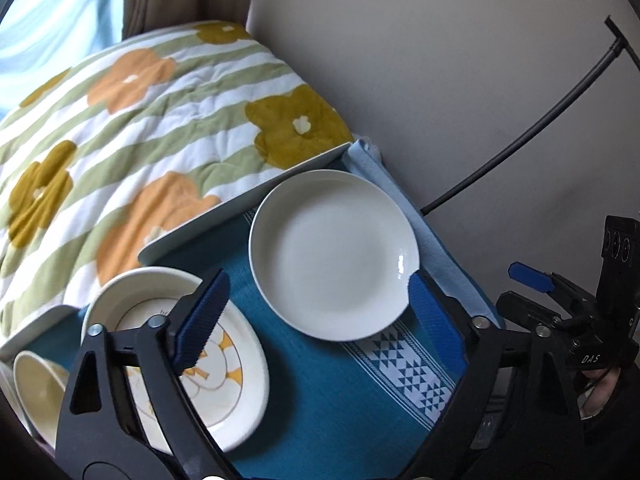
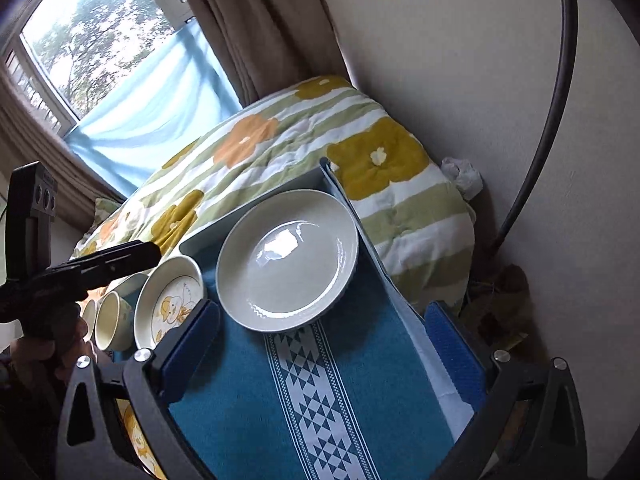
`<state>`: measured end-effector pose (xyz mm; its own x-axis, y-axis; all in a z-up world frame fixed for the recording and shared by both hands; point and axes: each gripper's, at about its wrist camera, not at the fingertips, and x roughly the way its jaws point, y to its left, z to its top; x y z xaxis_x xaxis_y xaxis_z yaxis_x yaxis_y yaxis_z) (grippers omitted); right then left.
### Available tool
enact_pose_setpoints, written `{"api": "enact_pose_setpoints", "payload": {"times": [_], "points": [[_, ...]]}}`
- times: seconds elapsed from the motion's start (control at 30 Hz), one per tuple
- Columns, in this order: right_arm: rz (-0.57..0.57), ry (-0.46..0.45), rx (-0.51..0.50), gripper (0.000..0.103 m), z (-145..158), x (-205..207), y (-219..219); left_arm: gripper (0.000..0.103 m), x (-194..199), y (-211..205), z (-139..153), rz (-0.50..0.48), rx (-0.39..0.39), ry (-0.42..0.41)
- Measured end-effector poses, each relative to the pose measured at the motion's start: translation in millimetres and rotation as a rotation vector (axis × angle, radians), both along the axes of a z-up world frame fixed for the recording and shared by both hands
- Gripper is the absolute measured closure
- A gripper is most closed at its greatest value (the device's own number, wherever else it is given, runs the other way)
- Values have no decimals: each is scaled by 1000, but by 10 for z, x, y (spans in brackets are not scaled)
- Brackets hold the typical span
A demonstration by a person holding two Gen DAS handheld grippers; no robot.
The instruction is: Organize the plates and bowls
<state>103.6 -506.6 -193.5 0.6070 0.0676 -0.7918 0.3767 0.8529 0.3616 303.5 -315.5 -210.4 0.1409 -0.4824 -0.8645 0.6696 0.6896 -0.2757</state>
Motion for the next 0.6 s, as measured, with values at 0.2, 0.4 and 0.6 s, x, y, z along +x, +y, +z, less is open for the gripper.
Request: {"api": "enact_pose_setpoints", "payload": {"times": [0.2, 0.4, 0.6], "points": [[-114, 50, 146, 37, -530, 255, -86, 44, 459, -204, -622, -68, 59, 99], [-165, 87, 180, 54, -795, 454, -43, 56, 693, -273, -931, -102, 66, 155], [-191, 99, 164, 72, -888, 569, -64, 72, 729, -328, -1000, -139, 71, 147]]}}
